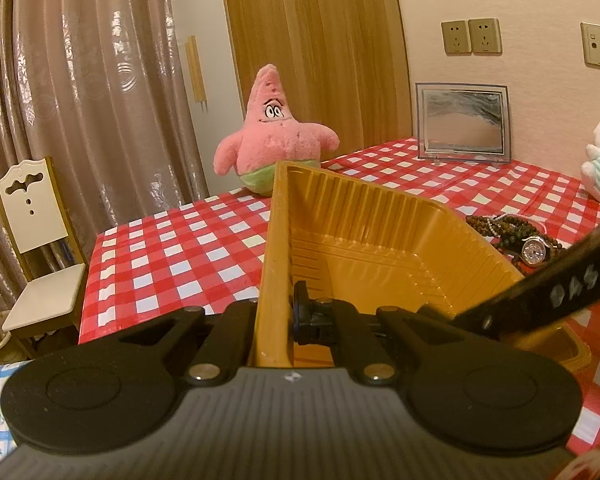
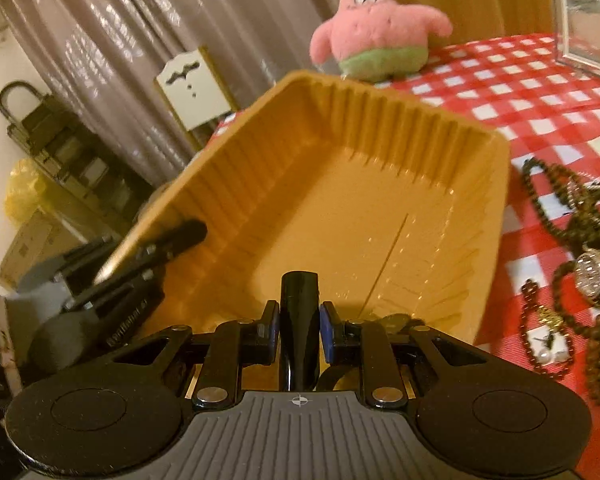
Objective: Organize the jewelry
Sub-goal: 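Grasp a black stick-shaped item with the right gripper and drop it in the tray, then grasp the silver watch from the bead pile with the right gripper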
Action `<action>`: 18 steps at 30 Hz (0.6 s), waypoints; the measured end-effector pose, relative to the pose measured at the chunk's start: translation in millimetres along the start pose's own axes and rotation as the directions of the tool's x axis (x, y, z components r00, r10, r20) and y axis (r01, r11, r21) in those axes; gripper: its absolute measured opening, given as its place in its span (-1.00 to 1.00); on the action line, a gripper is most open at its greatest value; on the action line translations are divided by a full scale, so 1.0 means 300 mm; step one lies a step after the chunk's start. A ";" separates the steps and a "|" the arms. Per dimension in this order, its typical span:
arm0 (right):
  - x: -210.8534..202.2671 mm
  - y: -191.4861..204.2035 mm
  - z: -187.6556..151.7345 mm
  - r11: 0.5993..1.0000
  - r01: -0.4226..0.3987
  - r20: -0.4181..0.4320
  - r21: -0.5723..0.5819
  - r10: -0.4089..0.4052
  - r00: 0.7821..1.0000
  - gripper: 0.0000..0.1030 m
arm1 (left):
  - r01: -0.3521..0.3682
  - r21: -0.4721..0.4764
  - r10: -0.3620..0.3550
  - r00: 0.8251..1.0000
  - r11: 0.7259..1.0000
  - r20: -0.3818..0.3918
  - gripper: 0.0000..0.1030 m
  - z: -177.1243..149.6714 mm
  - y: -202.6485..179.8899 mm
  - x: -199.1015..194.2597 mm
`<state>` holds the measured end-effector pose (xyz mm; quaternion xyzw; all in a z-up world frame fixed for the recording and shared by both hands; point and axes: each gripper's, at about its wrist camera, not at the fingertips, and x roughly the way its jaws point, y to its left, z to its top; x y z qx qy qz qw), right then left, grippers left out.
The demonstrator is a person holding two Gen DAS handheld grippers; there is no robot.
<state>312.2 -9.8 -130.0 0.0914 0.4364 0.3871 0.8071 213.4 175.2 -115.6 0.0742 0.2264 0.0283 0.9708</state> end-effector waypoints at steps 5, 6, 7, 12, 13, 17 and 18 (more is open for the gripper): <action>0.039 0.016 -0.009 1.000 0.009 -0.022 -0.026 -0.009 1.000 -0.56 | 0.000 0.000 0.000 1.000 1.000 0.000 -0.96 -0.001 0.002 0.002; 0.035 0.021 -0.009 0.999 0.006 -0.018 -0.037 -0.007 1.000 -0.50 | 0.000 0.001 0.000 1.000 1.000 -0.001 -0.96 -0.002 0.002 0.003; 0.026 0.024 -0.008 0.999 0.000 -0.011 -0.044 0.000 1.000 -0.38 | -0.002 0.001 0.002 1.000 1.000 -0.002 -0.96 -0.001 0.002 0.003; -0.054 0.030 -0.002 0.997 0.010 0.049 -0.074 -0.007 0.999 -0.29 | -0.005 0.001 0.005 1.000 1.000 -0.002 -0.96 0.000 0.000 0.005; -0.082 0.022 -0.001 0.996 0.022 0.067 -0.081 -0.016 0.998 -0.29 | -0.005 0.001 0.005 1.000 1.000 -0.002 -0.96 0.000 0.000 0.004; -0.186 -0.036 -0.006 0.994 0.084 0.114 -0.074 -0.075 0.991 -0.29 | -0.005 0.001 0.005 1.000 1.000 -0.003 -0.96 -0.001 0.000 0.006; -0.212 -0.058 -0.011 0.992 0.105 0.122 -0.068 -0.096 0.988 -0.29 | -0.005 0.000 0.005 1.000 1.000 -0.002 -0.96 -0.001 0.000 0.005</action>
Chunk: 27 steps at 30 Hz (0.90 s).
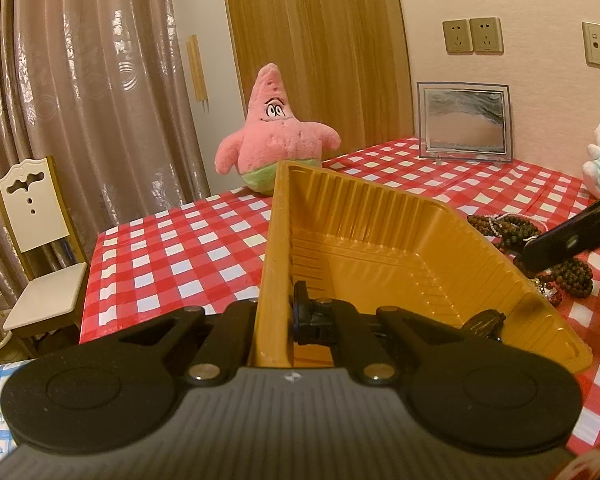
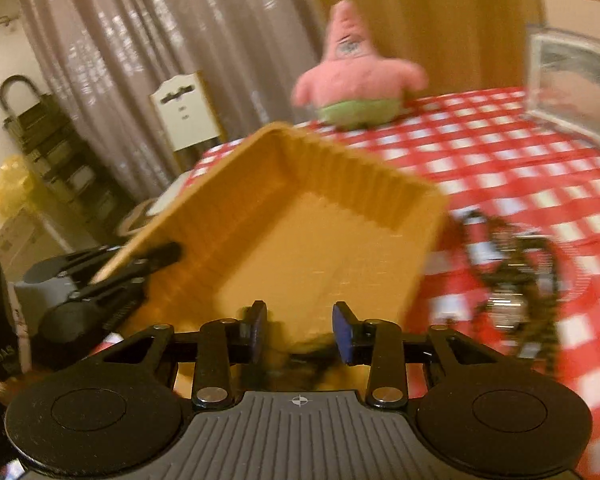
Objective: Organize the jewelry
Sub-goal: 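Grasp the silver watch from the bead pile with the right gripper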
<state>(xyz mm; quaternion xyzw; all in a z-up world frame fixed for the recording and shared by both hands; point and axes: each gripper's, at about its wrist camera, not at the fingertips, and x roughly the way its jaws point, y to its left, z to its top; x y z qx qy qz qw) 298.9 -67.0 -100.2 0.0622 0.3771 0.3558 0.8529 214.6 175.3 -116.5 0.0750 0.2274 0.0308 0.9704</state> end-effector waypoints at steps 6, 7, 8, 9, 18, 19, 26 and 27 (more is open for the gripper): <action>-0.097 -0.175 -0.028 0.988 0.151 -0.008 0.041 -0.151 0.989 -0.29 | -0.001 0.001 0.001 1.000 1.000 -0.001 -0.96 0.000 0.000 -0.001; -0.112 -0.206 -0.038 0.983 0.176 -0.017 0.048 -0.175 0.984 -0.29 | -0.001 0.001 0.001 1.000 1.000 0.000 -0.96 0.000 -0.001 0.000; -0.120 -0.229 -0.045 0.979 0.195 -0.023 0.054 -0.194 0.981 -0.29 | -0.002 0.001 0.002 1.000 1.000 -0.001 -0.96 0.000 -0.001 0.001; -0.130 -0.252 -0.055 0.975 0.212 -0.029 0.060 -0.210 0.977 -0.29 | -0.002 0.001 0.002 1.000 1.000 -0.002 -0.96 0.000 0.000 0.001; -0.117 -0.324 -0.058 0.970 0.244 -0.046 -0.016 -0.245 0.968 -0.29 | -0.004 0.002 0.004 1.000 1.000 -0.003 -0.95 -0.005 0.004 0.002; -0.103 -0.323 -0.050 0.971 0.239 -0.045 -0.029 -0.240 0.970 -0.29 | -0.005 0.002 0.005 1.000 1.000 -0.004 -0.95 -0.008 0.005 0.003; 0.031 -0.315 0.007 0.966 0.222 -0.049 -0.129 -0.230 0.972 -0.33 | -0.009 0.002 0.009 1.000 1.000 -0.007 -0.95 -0.011 0.008 0.003; 0.046 -0.314 0.013 0.965 0.220 -0.050 -0.143 -0.229 0.972 -0.39 | -0.009 0.002 0.009 1.000 1.000 -0.009 -0.95 -0.009 0.006 0.003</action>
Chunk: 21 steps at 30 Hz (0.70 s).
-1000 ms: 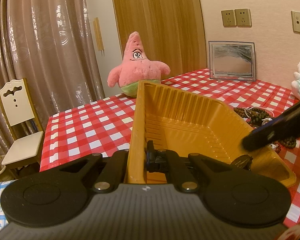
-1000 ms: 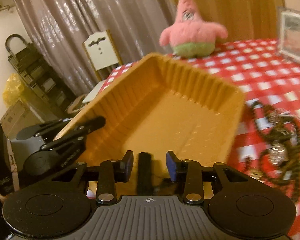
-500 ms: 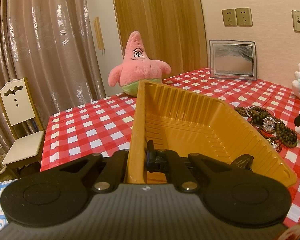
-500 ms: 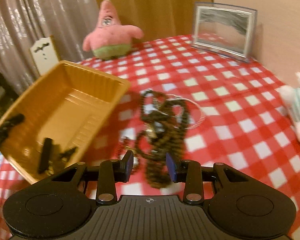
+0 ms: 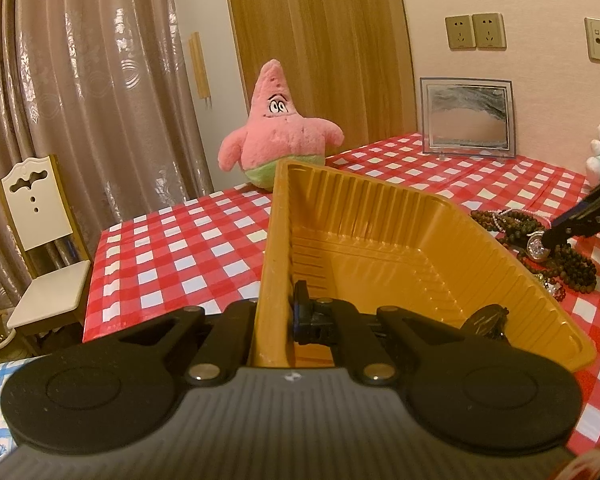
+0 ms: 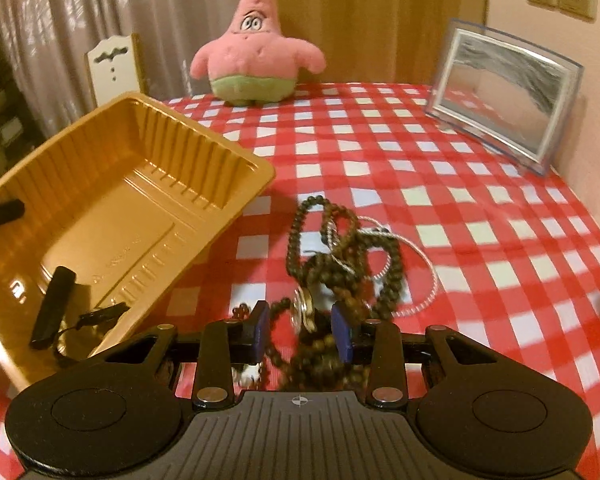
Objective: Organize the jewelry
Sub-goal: 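Grasp the silver watch from the bead pile with the right gripper, then carry the silver watch into the orange tray and release it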
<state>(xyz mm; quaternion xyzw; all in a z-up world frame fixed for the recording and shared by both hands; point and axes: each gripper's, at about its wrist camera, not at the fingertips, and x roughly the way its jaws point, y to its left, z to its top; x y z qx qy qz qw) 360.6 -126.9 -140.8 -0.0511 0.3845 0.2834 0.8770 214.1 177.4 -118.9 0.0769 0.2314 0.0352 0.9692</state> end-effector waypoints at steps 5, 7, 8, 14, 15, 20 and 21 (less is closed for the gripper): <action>0.067 0.012 0.022 0.998 0.008 -0.037 -0.063 -0.011 0.999 -0.62 | -0.001 -0.003 0.001 1.000 1.000 -0.002 -0.95 -0.002 0.002 -0.005; 0.080 0.017 0.027 0.996 0.018 -0.054 -0.083 -0.023 0.998 -0.80 | -0.001 -0.003 0.001 1.000 1.000 -0.002 -0.95 -0.002 0.001 -0.006; 0.080 0.018 0.029 0.996 0.015 -0.058 -0.092 -0.020 0.998 -0.82 | -0.001 -0.004 0.001 1.000 1.000 -0.003 -0.95 -0.002 0.001 -0.006; 0.022 0.022 0.029 0.999 -0.024 -0.055 -0.049 0.022 0.998 -0.83 | -0.001 -0.003 0.001 1.000 1.000 -0.008 -0.94 -0.002 0.002 -0.005; 0.002 0.023 0.027 0.999 -0.038 -0.046 -0.032 0.036 0.998 -0.83 | -0.001 -0.003 0.001 1.000 1.000 -0.008 -0.94 -0.003 0.003 -0.006; -0.096 0.051 0.011 0.997 -0.078 -0.006 0.007 0.078 0.997 -0.83 | -0.001 -0.003 0.001 1.000 1.000 -0.008 -0.94 -0.003 0.002 -0.006; -0.115 0.058 0.008 0.996 -0.085 0.001 0.012 0.085 0.996 -0.83 | -0.001 -0.003 0.001 1.000 1.000 -0.008 -0.94 -0.004 0.002 -0.006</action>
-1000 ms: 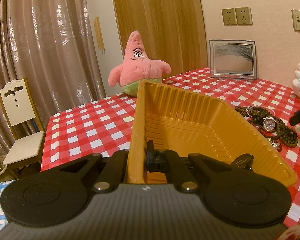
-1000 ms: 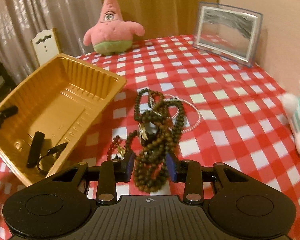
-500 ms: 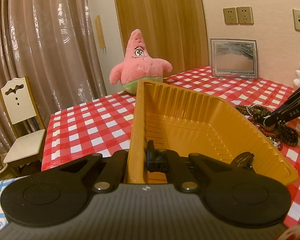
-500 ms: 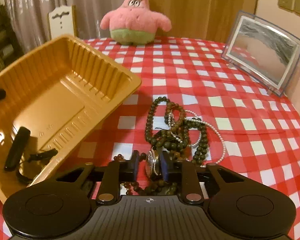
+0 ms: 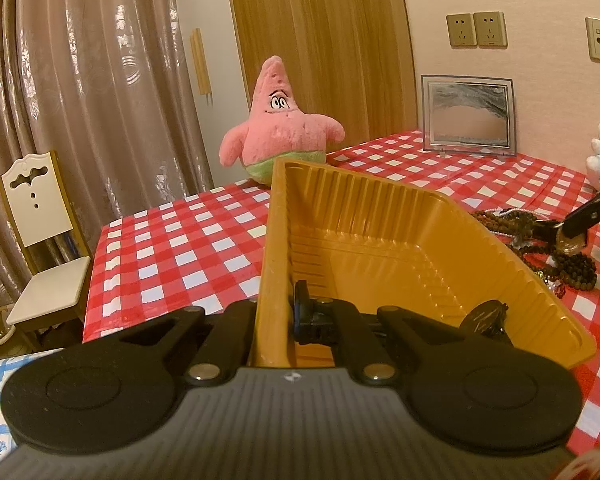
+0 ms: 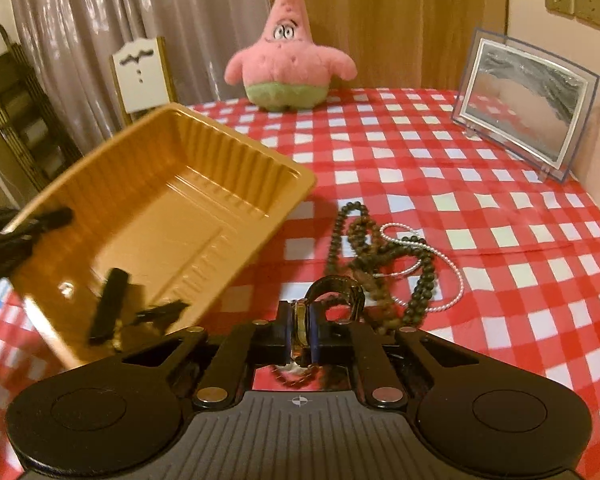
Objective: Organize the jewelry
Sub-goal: 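Carry the silver watch into the orange tray and release it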
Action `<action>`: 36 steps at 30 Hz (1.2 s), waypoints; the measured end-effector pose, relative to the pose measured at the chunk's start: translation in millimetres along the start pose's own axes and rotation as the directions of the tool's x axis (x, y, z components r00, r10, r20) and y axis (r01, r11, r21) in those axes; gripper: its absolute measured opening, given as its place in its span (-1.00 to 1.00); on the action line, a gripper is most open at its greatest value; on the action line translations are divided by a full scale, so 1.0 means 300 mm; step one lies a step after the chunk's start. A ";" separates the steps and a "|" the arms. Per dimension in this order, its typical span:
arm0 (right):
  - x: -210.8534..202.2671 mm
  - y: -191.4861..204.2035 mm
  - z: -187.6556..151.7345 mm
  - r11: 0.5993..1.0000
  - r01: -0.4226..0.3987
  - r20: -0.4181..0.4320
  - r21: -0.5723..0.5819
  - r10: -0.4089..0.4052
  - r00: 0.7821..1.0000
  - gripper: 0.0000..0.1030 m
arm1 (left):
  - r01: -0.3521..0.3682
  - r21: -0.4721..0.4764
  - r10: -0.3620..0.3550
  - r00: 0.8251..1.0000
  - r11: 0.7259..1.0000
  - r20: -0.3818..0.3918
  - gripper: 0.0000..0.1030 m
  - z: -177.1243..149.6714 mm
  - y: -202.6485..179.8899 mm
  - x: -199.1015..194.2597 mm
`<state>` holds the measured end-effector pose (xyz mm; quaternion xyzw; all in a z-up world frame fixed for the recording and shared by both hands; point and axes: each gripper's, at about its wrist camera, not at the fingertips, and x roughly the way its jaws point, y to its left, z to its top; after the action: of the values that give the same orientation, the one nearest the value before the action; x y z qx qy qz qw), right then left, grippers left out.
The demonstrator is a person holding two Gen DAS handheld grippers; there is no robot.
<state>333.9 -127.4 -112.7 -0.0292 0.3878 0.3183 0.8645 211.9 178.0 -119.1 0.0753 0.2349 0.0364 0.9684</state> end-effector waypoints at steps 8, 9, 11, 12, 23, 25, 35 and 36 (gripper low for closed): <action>-0.080 0.069 -0.009 0.997 -0.068 0.043 0.030 0.066 0.997 -0.83 | -0.001 0.002 0.001 1.000 1.000 -0.002 -0.94 -0.002 0.000 -0.001; -0.085 0.086 -0.004 0.996 -0.087 0.055 0.023 0.085 0.995 -0.83 | -0.001 0.002 0.001 1.000 1.000 -0.002 -0.94 -0.002 0.000 -0.002; -0.082 0.123 0.009 0.991 -0.136 0.084 0.015 0.134 0.987 -0.83 | -0.001 -0.001 0.001 1.000 1.000 -0.003 -0.94 -0.003 0.000 -0.004; -0.074 0.146 0.016 0.987 -0.160 0.094 0.006 0.158 0.983 -0.83 | -0.001 0.000 0.001 1.000 1.000 -0.002 -0.94 -0.003 -0.001 -0.005; 0.143 0.316 0.045 0.975 -0.221 0.091 -0.018 0.222 0.971 -0.83 | 0.000 0.000 0.000 1.000 1.000 0.003 -0.94 0.001 -0.002 -0.001; 0.178 0.338 0.038 0.974 -0.226 0.073 -0.025 0.227 0.971 -0.83 | 0.001 0.000 -0.001 1.000 1.000 0.002 -0.94 0.001 -0.002 0.000; 0.129 0.363 0.025 0.969 -0.240 0.116 -0.061 0.245 0.962 -0.62 | 0.000 -0.003 0.000 1.000 1.000 -0.014 -0.93 -0.013 0.007 0.001; 0.101 0.345 0.027 0.969 -0.244 0.140 -0.049 0.248 0.959 -0.61 | 0.001 -0.004 -0.001 1.000 1.000 -0.015 -0.93 -0.014 0.008 0.000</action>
<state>294.7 -26.6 -107.6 0.0291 0.3196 0.4305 0.8436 209.9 181.1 -122.5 0.0729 0.2421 0.0371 0.9668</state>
